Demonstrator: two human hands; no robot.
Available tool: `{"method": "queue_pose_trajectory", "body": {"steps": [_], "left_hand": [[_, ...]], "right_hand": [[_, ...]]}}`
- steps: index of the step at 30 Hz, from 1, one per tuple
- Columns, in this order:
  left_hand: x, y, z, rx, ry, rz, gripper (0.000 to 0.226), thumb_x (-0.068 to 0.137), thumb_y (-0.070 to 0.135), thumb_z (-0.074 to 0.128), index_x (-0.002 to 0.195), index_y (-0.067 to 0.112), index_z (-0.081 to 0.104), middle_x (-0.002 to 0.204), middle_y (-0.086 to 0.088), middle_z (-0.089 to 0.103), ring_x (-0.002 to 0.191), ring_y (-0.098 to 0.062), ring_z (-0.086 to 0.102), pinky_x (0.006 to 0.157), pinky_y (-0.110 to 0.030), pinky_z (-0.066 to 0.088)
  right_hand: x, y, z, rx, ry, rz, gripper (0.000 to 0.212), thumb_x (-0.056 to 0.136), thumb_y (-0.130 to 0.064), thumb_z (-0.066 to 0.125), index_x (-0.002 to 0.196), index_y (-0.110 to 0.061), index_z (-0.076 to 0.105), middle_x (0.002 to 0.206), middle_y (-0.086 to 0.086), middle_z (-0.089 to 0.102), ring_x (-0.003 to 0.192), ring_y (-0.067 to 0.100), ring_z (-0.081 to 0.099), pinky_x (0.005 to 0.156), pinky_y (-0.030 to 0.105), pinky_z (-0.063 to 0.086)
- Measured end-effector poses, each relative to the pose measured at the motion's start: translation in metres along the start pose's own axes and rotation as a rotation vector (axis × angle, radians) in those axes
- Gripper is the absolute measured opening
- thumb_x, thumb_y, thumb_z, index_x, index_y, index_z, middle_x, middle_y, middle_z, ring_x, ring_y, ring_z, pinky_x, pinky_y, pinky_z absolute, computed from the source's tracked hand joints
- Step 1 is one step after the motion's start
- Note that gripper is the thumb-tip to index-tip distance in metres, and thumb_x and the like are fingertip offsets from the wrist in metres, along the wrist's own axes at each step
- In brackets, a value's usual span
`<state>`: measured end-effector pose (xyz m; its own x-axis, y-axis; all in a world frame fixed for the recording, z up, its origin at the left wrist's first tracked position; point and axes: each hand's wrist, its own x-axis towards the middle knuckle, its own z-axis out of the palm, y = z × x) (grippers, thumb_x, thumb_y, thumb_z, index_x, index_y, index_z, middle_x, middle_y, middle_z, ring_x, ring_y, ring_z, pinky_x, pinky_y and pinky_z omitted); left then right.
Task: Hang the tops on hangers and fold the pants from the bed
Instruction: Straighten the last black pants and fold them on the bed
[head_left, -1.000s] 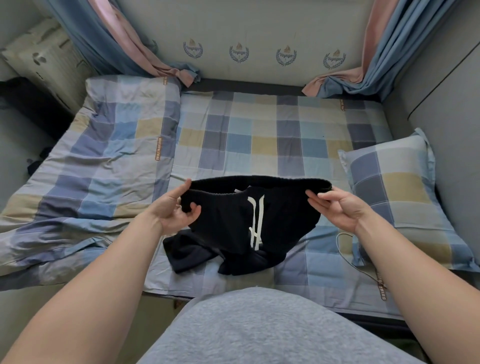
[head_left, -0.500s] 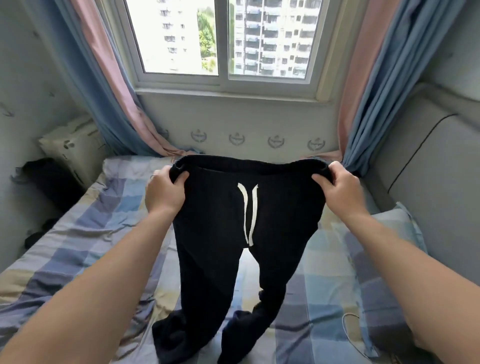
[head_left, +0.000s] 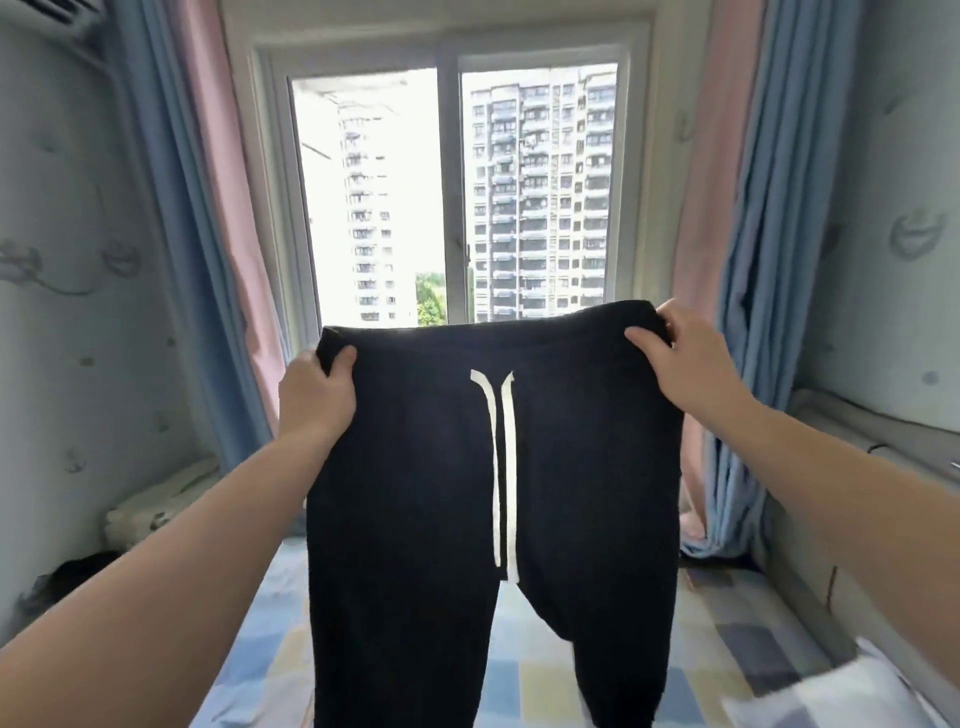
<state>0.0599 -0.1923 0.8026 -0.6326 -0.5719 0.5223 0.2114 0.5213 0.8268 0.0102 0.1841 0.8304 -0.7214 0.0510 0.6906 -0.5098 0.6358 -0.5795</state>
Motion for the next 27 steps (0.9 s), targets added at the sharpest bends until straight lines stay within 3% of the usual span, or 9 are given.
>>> {"method": "queue_pose_trajectory", "body": {"steps": [2,5,9,12,15,18,21,24,27], "left_hand": [[0.013,0.022,0.000,-0.112,-0.001,-0.118,0.021,0.099,0.040,0.056,0.093,0.020,0.055,0.083,0.007,0.056,0.073,-0.011,0.053,0.066,-0.027,0.040],[0.022,0.057,0.001,-0.322,-0.019,-0.361,0.028,0.098,0.039,0.061,0.101,0.015,0.047,0.083,0.002,0.053,0.072,-0.016,0.054,0.071,-0.032,0.045],[0.017,0.103,0.004,-0.585,-0.146,-0.475,0.027,0.101,0.030,0.059,0.115,0.007,0.054,0.095,-0.007,0.065,0.081,-0.025,0.066,0.062,-0.031,0.052],[0.005,0.137,0.010,-0.734,-0.275,-0.401,0.024,0.105,0.018,0.052,0.122,0.002,0.059,0.111,-0.014,0.070,0.095,-0.031,0.071,0.078,-0.041,0.060],[-0.008,0.165,0.013,-0.810,-0.432,-0.304,0.031,0.105,0.004,0.043,0.130,-0.006,0.057,0.125,-0.025,0.065,0.112,-0.038,0.067,0.095,-0.045,0.055],[-0.015,0.187,0.012,-0.815,-0.545,-0.204,0.037,0.101,-0.002,0.040,0.136,-0.010,0.049,0.128,-0.026,0.061,0.112,-0.037,0.062,0.088,-0.042,0.050],[-0.021,0.210,0.006,-0.749,-0.646,-0.067,0.042,0.097,0.003,0.048,0.139,-0.004,0.047,0.122,-0.020,0.061,0.108,-0.032,0.061,0.089,-0.042,0.049],[-0.021,0.225,0.003,-0.587,-0.740,0.126,0.055,0.079,0.008,0.067,0.133,0.009,0.055,0.126,-0.018,0.066,0.114,-0.033,0.066,0.094,-0.045,0.053],[-0.022,0.235,0.005,-0.587,-0.847,0.313,0.048,0.082,-0.004,0.066,0.128,0.007,0.060,0.123,-0.022,0.066,0.113,-0.037,0.066,0.101,-0.053,0.052]], "right_hand": [[0.019,-0.020,-0.005,0.057,0.022,0.045,0.026,0.096,-0.042,0.060,0.092,-0.017,0.055,0.086,0.004,0.063,0.083,0.025,0.061,0.075,0.042,0.049],[0.040,-0.045,-0.008,0.169,0.038,0.163,0.027,0.095,-0.039,0.061,0.098,-0.012,0.058,0.095,0.012,0.067,0.087,0.027,0.064,0.083,0.048,0.054],[0.053,-0.082,-0.008,0.366,-0.022,0.285,0.020,0.095,-0.030,0.064,0.102,-0.011,0.060,0.100,0.011,0.069,0.082,0.022,0.067,0.064,0.036,0.058],[0.056,-0.110,-0.006,0.441,-0.081,0.283,0.022,0.094,-0.026,0.067,0.107,-0.009,0.062,0.105,0.012,0.071,0.092,0.027,0.072,0.074,0.045,0.063],[0.055,-0.137,-0.005,0.475,-0.108,0.210,0.016,0.092,-0.020,0.067,0.100,-0.006,0.065,0.102,0.016,0.074,0.090,0.029,0.074,0.075,0.046,0.063],[0.056,-0.162,-0.009,0.529,-0.075,0.140,0.017,0.090,-0.017,0.068,0.097,-0.002,0.065,0.095,0.019,0.074,0.080,0.029,0.075,0.075,0.046,0.062],[0.061,-0.184,-0.019,0.505,-0.043,0.045,0.022,0.087,-0.021,0.069,0.090,0.000,0.064,0.083,0.012,0.068,0.069,0.023,0.064,0.082,0.049,0.059],[0.067,-0.200,-0.032,0.467,-0.009,-0.064,0.023,0.084,-0.026,0.071,0.080,-0.005,0.064,0.080,0.001,0.064,0.064,0.011,0.058,0.070,0.036,0.054],[0.070,-0.213,-0.045,0.409,0.028,-0.149,0.029,0.081,-0.031,0.074,0.077,-0.005,0.064,0.073,-0.005,0.061,0.061,0.009,0.056,0.061,0.026,0.043]]}}
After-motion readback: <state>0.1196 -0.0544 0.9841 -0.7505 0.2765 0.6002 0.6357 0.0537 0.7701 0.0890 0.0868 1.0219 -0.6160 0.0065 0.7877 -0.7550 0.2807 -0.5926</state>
